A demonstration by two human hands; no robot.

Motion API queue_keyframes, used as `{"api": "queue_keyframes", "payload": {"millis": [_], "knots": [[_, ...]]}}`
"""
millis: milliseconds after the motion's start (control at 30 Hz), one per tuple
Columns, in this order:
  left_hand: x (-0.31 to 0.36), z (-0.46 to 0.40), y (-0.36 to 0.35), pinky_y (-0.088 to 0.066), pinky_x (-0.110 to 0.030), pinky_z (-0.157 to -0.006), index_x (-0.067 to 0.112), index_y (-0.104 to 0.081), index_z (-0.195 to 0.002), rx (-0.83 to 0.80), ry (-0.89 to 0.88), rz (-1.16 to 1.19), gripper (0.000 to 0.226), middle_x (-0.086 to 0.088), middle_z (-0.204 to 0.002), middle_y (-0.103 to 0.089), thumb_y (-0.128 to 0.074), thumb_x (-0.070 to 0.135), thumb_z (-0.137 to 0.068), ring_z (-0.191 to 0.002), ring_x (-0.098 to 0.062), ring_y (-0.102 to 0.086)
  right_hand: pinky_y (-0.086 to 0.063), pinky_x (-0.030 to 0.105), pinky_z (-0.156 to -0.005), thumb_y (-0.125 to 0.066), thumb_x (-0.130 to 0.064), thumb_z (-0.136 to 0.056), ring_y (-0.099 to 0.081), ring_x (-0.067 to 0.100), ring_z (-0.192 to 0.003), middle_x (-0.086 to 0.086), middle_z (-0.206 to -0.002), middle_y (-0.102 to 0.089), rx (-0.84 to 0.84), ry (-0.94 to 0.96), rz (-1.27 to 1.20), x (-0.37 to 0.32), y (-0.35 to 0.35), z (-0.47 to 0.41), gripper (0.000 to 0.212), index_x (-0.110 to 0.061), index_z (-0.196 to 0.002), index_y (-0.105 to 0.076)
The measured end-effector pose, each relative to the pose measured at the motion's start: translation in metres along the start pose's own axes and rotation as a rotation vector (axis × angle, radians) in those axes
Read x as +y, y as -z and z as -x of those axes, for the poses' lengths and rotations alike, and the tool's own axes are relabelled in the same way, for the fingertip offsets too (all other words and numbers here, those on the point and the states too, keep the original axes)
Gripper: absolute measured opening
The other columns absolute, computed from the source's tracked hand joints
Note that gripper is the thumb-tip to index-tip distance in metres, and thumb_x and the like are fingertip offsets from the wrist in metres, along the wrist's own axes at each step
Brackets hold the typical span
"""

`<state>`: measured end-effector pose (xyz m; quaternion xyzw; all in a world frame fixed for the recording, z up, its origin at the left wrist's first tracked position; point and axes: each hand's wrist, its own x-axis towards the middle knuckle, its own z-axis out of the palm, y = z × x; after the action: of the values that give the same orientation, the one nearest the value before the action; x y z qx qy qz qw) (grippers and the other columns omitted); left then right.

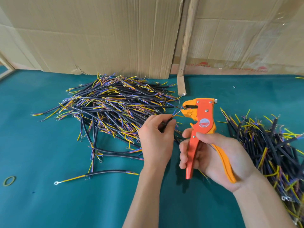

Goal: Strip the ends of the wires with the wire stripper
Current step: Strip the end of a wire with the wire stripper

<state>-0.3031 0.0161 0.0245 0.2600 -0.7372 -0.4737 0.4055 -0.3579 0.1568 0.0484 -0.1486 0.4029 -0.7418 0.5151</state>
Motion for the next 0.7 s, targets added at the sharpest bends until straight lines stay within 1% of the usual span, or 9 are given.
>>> {"api": "queue_keyframes", "payload": {"millis": [33, 100, 200, 267, 333, 467, 600, 633, 700], "knots": [[0.000, -0.001, 0.000, -0.049, -0.017, -0.071, 0.021, -0.079, -0.088, 0.006, 0.012, 0.018, 0.013, 0.007, -0.081, -0.070, -0.077, 0.009, -0.084, -0.074, -0.005, -0.065, -0.057, 0.051, -0.069, -0.088, -0.021, -0.067, -0.065, 0.041, -0.072, 0.031, -0.093, -0.065, 0.020, 0.021, -0.017, 0.000, 0.002, 0.000, 0.053, 0.003, -0.110, -0.070], [-0.001, -0.001, 0.002, -0.047, -0.016, -0.070, 0.022, -0.078, -0.087, -0.001, 0.021, 0.045, 0.012, 0.008, -0.080, -0.071, -0.077, 0.010, -0.085, -0.074, -0.005, -0.064, -0.059, 0.052, -0.072, -0.078, -0.015, -0.070, -0.068, 0.042, -0.075, 0.035, -0.104, -0.067, 0.090, 0.051, -0.067, -0.002, 0.007, 0.000, 0.061, 0.007, -0.125, -0.063], [0.000, -0.002, 0.002, -0.044, -0.012, -0.069, 0.021, -0.078, -0.087, -0.030, 0.021, 0.044, 0.012, 0.008, -0.080, -0.071, -0.076, 0.009, -0.087, -0.072, -0.002, -0.063, -0.059, 0.055, -0.079, -0.063, -0.013, -0.080, -0.070, 0.046, -0.086, 0.040, -0.118, -0.064, 0.144, 0.102, -0.116, -0.007, 0.012, 0.002, 0.061, -0.001, -0.139, -0.053], [-0.001, -0.002, 0.002, -0.045, -0.015, -0.071, 0.020, -0.078, -0.089, -0.049, 0.016, 0.028, 0.011, 0.007, -0.081, -0.071, -0.074, 0.010, -0.088, -0.074, -0.004, -0.063, -0.059, 0.055, -0.082, -0.060, -0.014, -0.085, -0.070, 0.048, -0.093, 0.042, -0.123, -0.061, 0.157, 0.139, -0.123, -0.009, 0.013, 0.005, 0.060, -0.004, -0.143, -0.048], [-0.001, -0.002, 0.003, -0.047, -0.021, -0.073, 0.019, -0.078, -0.089, -0.065, 0.005, 0.021, 0.010, 0.005, -0.082, -0.070, -0.073, 0.011, -0.089, -0.077, -0.008, -0.063, -0.059, 0.055, -0.083, -0.058, -0.015, -0.086, -0.070, 0.048, -0.098, 0.040, -0.123, -0.062, 0.193, 0.161, -0.106, -0.010, 0.014, 0.005, 0.058, -0.005, -0.142, -0.049], [0.002, -0.002, 0.005, -0.043, -0.015, -0.071, 0.016, -0.077, -0.091, -0.077, -0.040, 0.039, 0.009, 0.002, -0.083, -0.066, -0.070, 0.011, -0.093, -0.078, -0.010, -0.060, -0.060, 0.056, -0.080, -0.061, -0.013, -0.085, -0.070, 0.047, -0.099, 0.033, -0.122, -0.067, 0.276, 0.130, 0.009, -0.012, 0.015, 0.007, 0.052, -0.006, -0.137, -0.059], [0.003, -0.002, 0.005, -0.044, -0.020, -0.071, 0.011, -0.077, -0.095, -0.096, -0.063, 0.039, 0.010, -0.003, -0.086, -0.064, -0.067, 0.011, -0.095, -0.081, -0.013, -0.059, -0.059, 0.060, -0.082, -0.072, -0.013, -0.083, -0.068, 0.052, -0.100, 0.035, -0.119, -0.066, 0.219, 0.005, 0.054, -0.010, 0.011, 0.009, 0.046, -0.010, -0.129, -0.068], [0.003, -0.002, 0.005, -0.045, -0.021, -0.071, 0.010, -0.077, -0.095, -0.102, -0.068, 0.035, 0.011, -0.003, -0.086, -0.064, -0.066, 0.011, -0.096, -0.082, -0.013, -0.059, -0.059, 0.059, -0.081, -0.076, -0.015, -0.080, -0.069, 0.053, -0.098, 0.037, -0.117, -0.066, 0.203, -0.017, 0.064, -0.010, 0.009, 0.008, 0.048, -0.009, -0.127, -0.069], [0.002, -0.002, 0.005, -0.043, -0.019, -0.071, 0.011, -0.077, -0.094, -0.119, -0.079, 0.026, 0.012, -0.002, -0.086, -0.063, -0.065, 0.011, -0.097, -0.082, -0.013, -0.059, -0.060, 0.055, -0.072, -0.079, -0.021, -0.072, -0.070, 0.051, -0.086, 0.038, -0.113, -0.067, 0.197, -0.041, 0.087, -0.009, 0.006, 0.006, 0.057, -0.006, -0.126, -0.068]]}}
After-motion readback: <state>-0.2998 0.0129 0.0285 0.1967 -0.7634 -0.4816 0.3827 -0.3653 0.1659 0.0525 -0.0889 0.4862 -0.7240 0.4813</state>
